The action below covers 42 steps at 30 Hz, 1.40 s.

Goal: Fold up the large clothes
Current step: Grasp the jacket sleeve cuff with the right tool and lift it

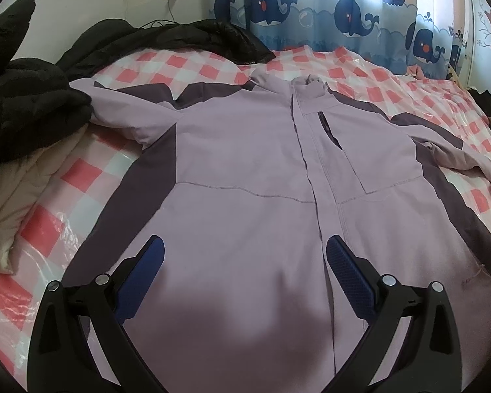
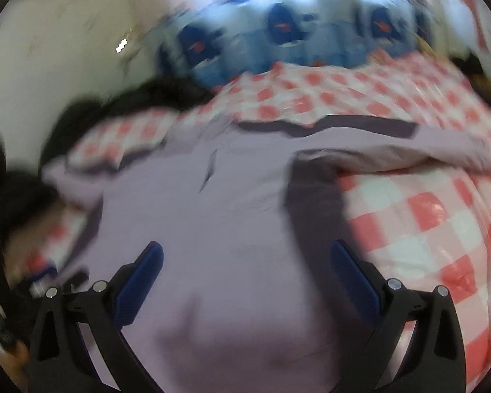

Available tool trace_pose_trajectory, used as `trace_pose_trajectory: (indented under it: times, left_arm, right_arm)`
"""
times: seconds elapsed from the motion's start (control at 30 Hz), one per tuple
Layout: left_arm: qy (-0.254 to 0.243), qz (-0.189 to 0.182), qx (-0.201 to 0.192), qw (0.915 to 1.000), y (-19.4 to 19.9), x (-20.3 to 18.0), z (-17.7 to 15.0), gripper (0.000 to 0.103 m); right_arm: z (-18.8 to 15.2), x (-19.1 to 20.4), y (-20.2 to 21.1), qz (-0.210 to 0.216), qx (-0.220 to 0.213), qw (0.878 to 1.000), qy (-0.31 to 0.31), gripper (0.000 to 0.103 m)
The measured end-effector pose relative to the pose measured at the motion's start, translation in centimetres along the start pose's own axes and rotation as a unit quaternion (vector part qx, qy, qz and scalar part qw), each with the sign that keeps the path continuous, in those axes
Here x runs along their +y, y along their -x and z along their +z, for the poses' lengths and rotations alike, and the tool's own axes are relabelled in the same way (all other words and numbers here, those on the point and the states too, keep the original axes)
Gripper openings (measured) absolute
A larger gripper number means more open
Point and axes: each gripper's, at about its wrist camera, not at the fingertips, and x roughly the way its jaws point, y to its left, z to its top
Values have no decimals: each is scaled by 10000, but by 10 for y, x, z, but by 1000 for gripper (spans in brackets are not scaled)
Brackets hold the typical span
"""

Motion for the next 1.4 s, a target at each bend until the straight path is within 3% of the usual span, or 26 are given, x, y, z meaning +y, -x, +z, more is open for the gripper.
trace_pose_trajectory:
  times: [0.1,0.13,0.27,0.33,0.43,0.53,0.63,0.67,0.7,0.77,0.8,0.9,1.1,1.27,1.4]
  left_arm:
    - [54,17,56,10000,-5,3,2,95]
    - [87,9,86,9999,-6,4,3,95]
    - [174,-26,98,9998,-12,6,4,95]
    - [119,-7,79,9999,-14,3,4,95]
    - [68,10,90,9999,-18,-1,3,95]
    - [10,14,110,9999,-21,-3,2,95]
    - [-19,8,138,9999,-24,-5,1,95]
    - [-11,3,132,9999,-24,-4,1,95]
    - [0,-6,121,9999,-23,-4,2,95]
    - [33,-16,54,10000,-21,-3,2,95]
    - [47,-9,21,10000,-19,-2,3,95]
    - [101,15,-38,9999,-16,2,6,95]
    - [378,75,-359,9986,6,26,22,95]
    - [599,318,-628,9957,25,59,37,95]
    - [794,384,-745,9933,38,88,46,95]
  right_arm:
    - [37,-115,7,90,-106,9907,-1352,98]
    - [48,-157,7,-178,-104,9850,-1715,98]
    - [75,-292,-7,-626,139,9495,-3071,98]
    - [92,-339,-18,-762,72,9394,-3342,98]
    - [105,-381,-35,-721,-114,9241,-3751,98]
    - [102,-413,-68,-300,-200,8959,-4429,98]
    - [113,-420,-85,-242,-421,9003,-4325,97]
    - [115,-423,-87,-239,-472,9008,-4309,92]
    - [117,-427,-89,-236,-521,9011,-4298,66]
    - [116,-435,-93,-141,-500,8963,-4403,33]
    - [119,-435,-91,-165,-572,8989,-4340,22]
    - [138,-417,-78,-224,-774,9148,-3958,18]
    - [224,-304,-33,336,-1472,9491,-2763,16]
    - [291,-142,-22,1274,-1662,9621,-1746,16]
    - [308,6,-45,1794,-1451,9691,-872,16]
